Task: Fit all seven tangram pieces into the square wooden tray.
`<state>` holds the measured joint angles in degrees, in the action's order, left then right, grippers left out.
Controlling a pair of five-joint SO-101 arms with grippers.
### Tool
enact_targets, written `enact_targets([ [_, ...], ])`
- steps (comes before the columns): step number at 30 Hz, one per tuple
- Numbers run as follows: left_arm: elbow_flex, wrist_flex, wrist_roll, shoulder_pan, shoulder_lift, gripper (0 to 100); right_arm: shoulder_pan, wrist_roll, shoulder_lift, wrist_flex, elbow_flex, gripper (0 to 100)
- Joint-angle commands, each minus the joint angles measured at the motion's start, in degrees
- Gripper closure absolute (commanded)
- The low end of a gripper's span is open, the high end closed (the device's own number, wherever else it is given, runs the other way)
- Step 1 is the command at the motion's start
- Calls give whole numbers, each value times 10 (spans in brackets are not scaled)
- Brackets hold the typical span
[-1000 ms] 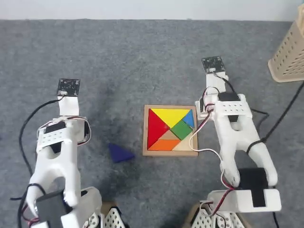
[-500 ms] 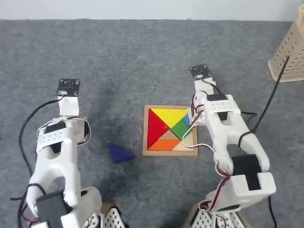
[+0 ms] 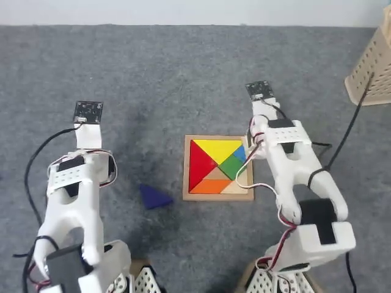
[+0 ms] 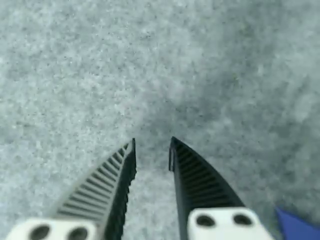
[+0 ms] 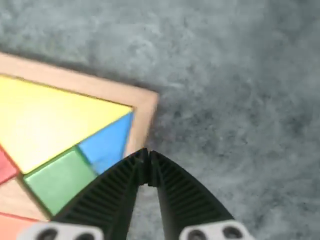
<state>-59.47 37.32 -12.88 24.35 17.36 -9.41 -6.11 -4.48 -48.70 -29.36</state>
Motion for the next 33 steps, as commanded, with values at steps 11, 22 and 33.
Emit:
enact_targets([
  [11, 15, -10, 9, -4, 1, 894, -37, -45, -9, 11, 23, 992],
  [22, 35, 51, -47, -10, 11, 893, 133, -103, 168, -85, -105, 992],
  [33, 160, 418, -203, -244, 70, 881, 245, -238, 305, 41, -360, 992],
])
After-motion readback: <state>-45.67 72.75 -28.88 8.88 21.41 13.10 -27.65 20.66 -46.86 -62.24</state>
